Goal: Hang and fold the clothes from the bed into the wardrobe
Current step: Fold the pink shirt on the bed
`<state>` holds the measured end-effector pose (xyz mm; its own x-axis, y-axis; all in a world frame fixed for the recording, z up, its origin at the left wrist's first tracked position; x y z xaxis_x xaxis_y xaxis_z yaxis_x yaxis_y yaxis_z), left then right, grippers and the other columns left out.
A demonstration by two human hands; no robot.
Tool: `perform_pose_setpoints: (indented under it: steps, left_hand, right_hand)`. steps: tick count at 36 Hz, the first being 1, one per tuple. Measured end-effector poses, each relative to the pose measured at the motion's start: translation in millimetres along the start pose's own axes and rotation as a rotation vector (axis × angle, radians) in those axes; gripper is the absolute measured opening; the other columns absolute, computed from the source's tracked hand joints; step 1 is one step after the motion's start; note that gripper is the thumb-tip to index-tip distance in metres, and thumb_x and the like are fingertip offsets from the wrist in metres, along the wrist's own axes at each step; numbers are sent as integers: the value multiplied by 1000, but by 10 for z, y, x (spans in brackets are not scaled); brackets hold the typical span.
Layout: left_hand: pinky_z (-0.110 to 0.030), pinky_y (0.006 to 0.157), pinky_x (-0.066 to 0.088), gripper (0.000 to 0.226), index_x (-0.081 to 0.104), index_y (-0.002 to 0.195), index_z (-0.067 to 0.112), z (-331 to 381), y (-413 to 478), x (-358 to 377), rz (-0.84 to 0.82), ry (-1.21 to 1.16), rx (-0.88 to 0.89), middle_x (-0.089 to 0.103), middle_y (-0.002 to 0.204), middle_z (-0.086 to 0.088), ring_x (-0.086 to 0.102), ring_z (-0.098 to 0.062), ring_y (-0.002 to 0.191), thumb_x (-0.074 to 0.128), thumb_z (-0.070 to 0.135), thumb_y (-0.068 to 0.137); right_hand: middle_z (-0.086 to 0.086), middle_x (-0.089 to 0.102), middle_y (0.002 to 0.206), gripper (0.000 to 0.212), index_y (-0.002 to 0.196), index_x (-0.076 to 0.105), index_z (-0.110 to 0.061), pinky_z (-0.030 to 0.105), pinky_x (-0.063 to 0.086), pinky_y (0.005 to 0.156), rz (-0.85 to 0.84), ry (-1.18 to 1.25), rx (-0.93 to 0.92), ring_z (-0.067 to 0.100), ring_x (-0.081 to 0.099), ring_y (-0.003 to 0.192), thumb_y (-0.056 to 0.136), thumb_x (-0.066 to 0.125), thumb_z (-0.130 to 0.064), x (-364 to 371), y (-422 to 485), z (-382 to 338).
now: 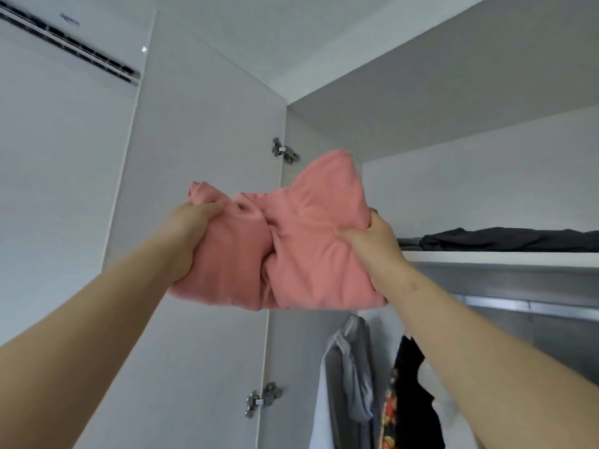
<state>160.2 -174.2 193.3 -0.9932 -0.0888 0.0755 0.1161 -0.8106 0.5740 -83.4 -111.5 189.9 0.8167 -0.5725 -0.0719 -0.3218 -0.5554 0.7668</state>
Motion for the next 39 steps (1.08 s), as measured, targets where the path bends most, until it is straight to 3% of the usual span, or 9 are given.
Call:
perform_pose_setpoints:
  steps: [4, 8, 12, 17, 21, 23, 27, 34, 39]
  left_hand:
    - [-28, 81, 36, 16, 52, 104, 21, 11, 258, 429, -90, -134, 5, 56, 97, -4, 51, -22, 90, 55, 31, 92]
    - [-25, 57, 35, 17, 56, 82, 16, -5, 533, 836, -275, -274, -89, 57, 75, -1, 52, -14, 66, 56, 31, 91]
    - [-29, 72, 39, 17, 57, 82, 16, 9, 808, 1180, -407, -357, -109, 59, 78, -5, 54, -18, 70, 54, 30, 92]
    - [-27, 67, 41, 17, 58, 98, 14, 44, 1057, 1609, -467, -420, -76, 61, 86, -6, 55, -18, 73, 55, 29, 91]
    - [-26, 83, 39, 36, 56, 120, 11, 66, 1246, 1908, -451, -416, -21, 59, 110, -6, 54, -20, 96, 58, 29, 90]
    - [-27, 87, 39, 36, 56, 122, 12, 126, 1346, 2037, -452, -407, 37, 60, 118, -7, 54, -20, 103, 58, 29, 90]
    - [-27, 86, 40, 33, 57, 120, 12, 316, 1534, 2303, -451, -382, 158, 58, 113, -3, 57, -19, 95, 59, 24, 90]
    - [-35, 99, 40, 39, 53, 127, 12, 478, 1767, 2927, -565, -296, 138, 57, 125, -10, 53, -26, 117, 56, 29, 91]
    - [-33, 96, 36, 39, 53, 128, 9, 588, 1959, 3414, -493, -263, 164, 55, 128, -11, 49, -27, 121, 53, 28, 93]
  right_hand:
    - [-9, 63, 97, 34, 104, 54, -31, 29, 48, 85, 82, -67, -71, 16, 61, 94, 81, 62, -7, -299, 279, -47]
    - [-21, 60, 89, 37, 102, 54, -33, 11, 44, 66, 143, -142, -129, -4, 58, 81, 80, 65, -6, -607, 508, -86]
    - [-23, 59, 85, 38, 102, 54, -33, 0, 42, 53, 235, -216, -145, -10, 56, 73, 79, 66, -6, -870, 690, -137]
    - [-17, 62, 90, 34, 107, 56, -28, 12, 44, 62, 335, -305, -156, -3, 59, 80, 81, 65, -8, -1143, 802, -203]
    - [-18, 59, 83, 28, 97, 55, -29, 9, 44, 53, 423, -380, -150, -5, 55, 71, 81, 66, -9, -1405, 856, -232]
    - [-14, 59, 87, 25, 94, 53, -26, 14, 46, 65, 475, -377, -118, 1, 57, 76, 81, 67, -11, -1561, 905, -271]
    - [3, 62, 115, 45, 124, 53, -12, 35, 46, 93, 554, -329, 1, 22, 59, 103, 82, 66, -15, -1871, 1033, -366]
    - [0, 57, 78, 14, 101, 54, -21, 27, 39, 56, 541, -338, 162, 16, 53, 67, 88, 59, -23, -2257, 1391, -368]
    - [3, 62, 92, 27, 116, 56, -20, 31, 41, 73, 580, -342, 222, 22, 59, 83, 91, 57, -29, -2507, 1657, -220]
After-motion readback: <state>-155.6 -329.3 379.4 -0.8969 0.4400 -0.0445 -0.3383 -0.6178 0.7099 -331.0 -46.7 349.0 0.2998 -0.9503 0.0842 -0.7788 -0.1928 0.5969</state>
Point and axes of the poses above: each hand's wrist, its own y-axis towards the middle knuckle, its own x-axis out of the palm, z = x × y, the point moved 4 cm from there along y, towards the middle knuckle
